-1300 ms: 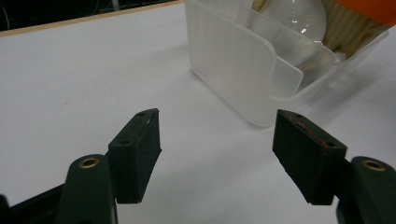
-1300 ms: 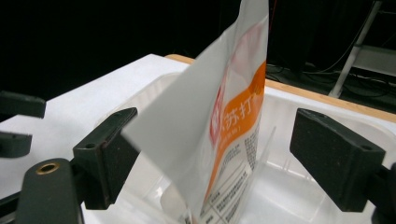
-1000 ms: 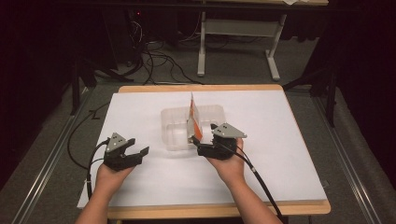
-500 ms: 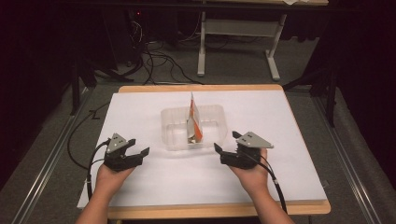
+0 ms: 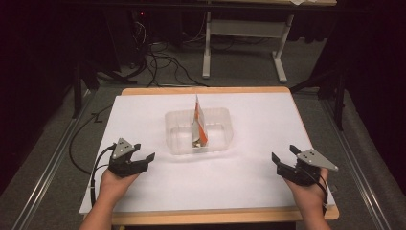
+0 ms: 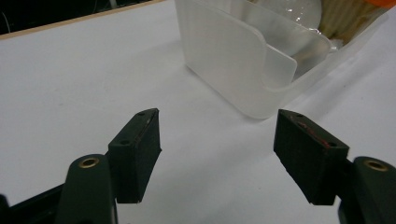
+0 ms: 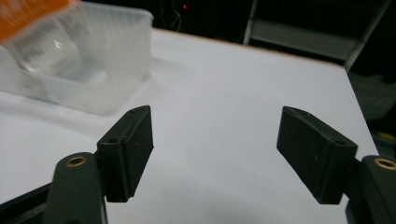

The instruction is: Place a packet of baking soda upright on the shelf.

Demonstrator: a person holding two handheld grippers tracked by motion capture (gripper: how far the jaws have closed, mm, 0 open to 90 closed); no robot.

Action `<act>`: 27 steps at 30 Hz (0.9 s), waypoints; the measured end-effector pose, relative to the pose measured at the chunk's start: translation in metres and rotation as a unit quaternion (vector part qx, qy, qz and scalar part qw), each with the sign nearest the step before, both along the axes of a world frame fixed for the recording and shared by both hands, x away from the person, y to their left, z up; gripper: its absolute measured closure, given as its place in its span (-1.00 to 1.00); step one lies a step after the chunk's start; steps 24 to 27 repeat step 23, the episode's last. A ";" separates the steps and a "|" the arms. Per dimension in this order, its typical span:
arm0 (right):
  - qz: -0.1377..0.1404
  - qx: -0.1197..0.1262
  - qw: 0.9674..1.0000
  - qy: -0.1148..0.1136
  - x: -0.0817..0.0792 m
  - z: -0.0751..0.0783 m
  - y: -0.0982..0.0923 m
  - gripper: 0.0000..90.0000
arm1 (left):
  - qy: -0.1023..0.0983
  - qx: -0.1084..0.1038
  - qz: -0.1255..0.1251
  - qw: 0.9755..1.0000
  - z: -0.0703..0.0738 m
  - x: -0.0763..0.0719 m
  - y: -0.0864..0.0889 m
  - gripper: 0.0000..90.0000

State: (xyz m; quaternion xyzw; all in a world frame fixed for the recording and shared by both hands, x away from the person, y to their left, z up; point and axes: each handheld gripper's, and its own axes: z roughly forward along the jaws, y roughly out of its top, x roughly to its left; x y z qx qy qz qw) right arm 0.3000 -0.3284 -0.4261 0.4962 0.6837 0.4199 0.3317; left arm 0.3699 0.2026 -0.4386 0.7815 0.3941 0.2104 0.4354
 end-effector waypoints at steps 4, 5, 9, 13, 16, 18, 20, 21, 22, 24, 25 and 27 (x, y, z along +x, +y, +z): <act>-0.013 0.022 0.999 0.036 0.012 -0.014 -0.014 -0.38 | 0.003 0.012 -0.004 1.000 -0.002 -0.001 -0.006 -0.29; -0.009 0.026 0.998 0.060 0.018 -0.021 -0.014 -0.39 | 0.002 0.017 -0.004 1.000 -0.003 -0.002 -0.008 -0.29; 0.008 0.010 0.998 0.061 0.018 -0.021 -0.003 -0.38 | -0.003 0.014 -0.008 1.000 -0.001 -0.005 -0.009 -0.29; 0.019 0.005 0.998 0.053 0.016 -0.018 0.006 -0.39 | 0.000 0.023 -0.013 1.000 -0.002 -0.004 -0.009 -0.29; 0.024 -0.007 0.998 0.052 0.016 -0.018 0.011 -0.39 | -0.001 0.017 -0.012 1.000 -0.002 -0.003 -0.006 -0.29; 0.023 -0.008 0.998 0.054 0.016 -0.019 0.013 -0.39 | -0.002 0.012 -0.012 1.000 -0.001 -0.003 -0.005 -0.29; 0.021 -0.009 0.998 0.057 0.017 -0.020 0.014 -0.39 | -0.005 0.008 -0.010 1.000 0.000 -0.003 -0.004 -0.29; 0.020 -0.013 0.998 0.059 0.017 -0.020 0.015 -0.39 | -0.006 0.008 -0.010 1.000 0.000 -0.003 -0.003 -0.29; 0.020 -0.014 0.998 0.059 0.017 -0.020 0.015 -0.39 | -0.004 0.008 -0.010 1.000 0.001 -0.003 -0.003 -0.29; 0.020 -0.015 0.998 0.060 0.017 -0.021 0.015 -0.38 | -0.005 0.008 -0.010 1.000 0.001 -0.003 -0.003 -0.29; 0.020 -0.015 0.998 0.060 0.017 -0.021 0.015 -0.38 | -0.005 0.008 -0.010 1.000 0.001 -0.003 -0.003 -0.29; 0.020 -0.015 0.998 0.060 0.017 -0.021 0.015 -0.38 | -0.005 0.008 -0.010 1.000 0.001 -0.003 -0.003 -0.29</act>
